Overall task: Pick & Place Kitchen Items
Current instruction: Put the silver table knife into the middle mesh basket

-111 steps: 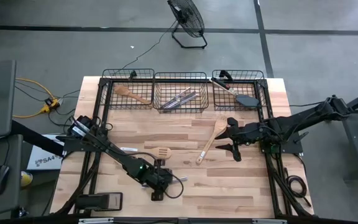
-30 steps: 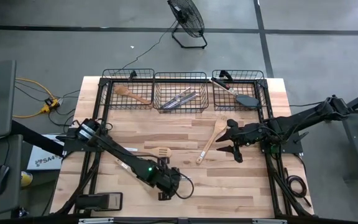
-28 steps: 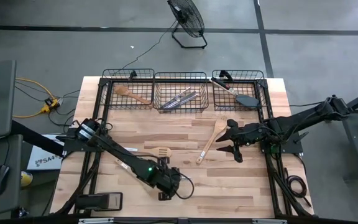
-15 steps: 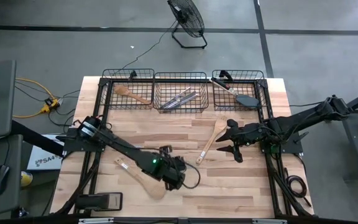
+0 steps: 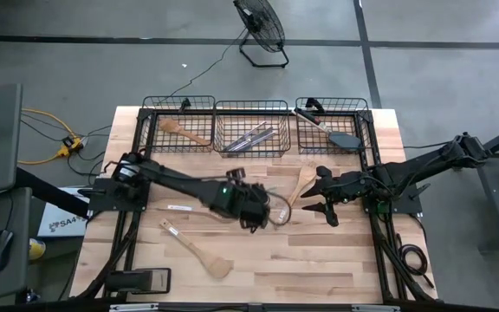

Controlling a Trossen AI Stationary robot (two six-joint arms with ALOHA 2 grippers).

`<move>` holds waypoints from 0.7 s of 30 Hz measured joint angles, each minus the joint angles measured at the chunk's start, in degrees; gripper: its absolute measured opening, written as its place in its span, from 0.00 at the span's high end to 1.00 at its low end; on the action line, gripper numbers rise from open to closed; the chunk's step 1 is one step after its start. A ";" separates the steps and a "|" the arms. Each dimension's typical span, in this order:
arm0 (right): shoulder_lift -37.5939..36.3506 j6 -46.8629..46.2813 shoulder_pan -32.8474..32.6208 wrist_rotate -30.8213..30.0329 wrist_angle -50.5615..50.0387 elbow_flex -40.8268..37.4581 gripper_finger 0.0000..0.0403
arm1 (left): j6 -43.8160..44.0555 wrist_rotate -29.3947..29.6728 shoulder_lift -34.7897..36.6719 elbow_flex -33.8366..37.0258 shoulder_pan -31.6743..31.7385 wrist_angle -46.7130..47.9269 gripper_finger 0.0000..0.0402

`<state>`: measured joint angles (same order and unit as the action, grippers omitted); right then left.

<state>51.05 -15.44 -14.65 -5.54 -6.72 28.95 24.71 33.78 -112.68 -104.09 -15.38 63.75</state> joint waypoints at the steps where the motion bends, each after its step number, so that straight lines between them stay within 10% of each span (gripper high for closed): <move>1: 0.00 0.00 0.01 -0.02 0.02 0.00 0.56 | -1.09 0.68 0.00 -0.58 0.93 0.66 0.93; 21: 0.00 -2.60 0.01 -0.04 0.03 0.00 0.56 | -23.20 1.24 0.00 -3.24 21.82 -5.57 0.93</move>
<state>51.05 -18.05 -14.63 -5.58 -6.70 28.95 1.51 35.03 -112.68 -107.33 6.44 58.18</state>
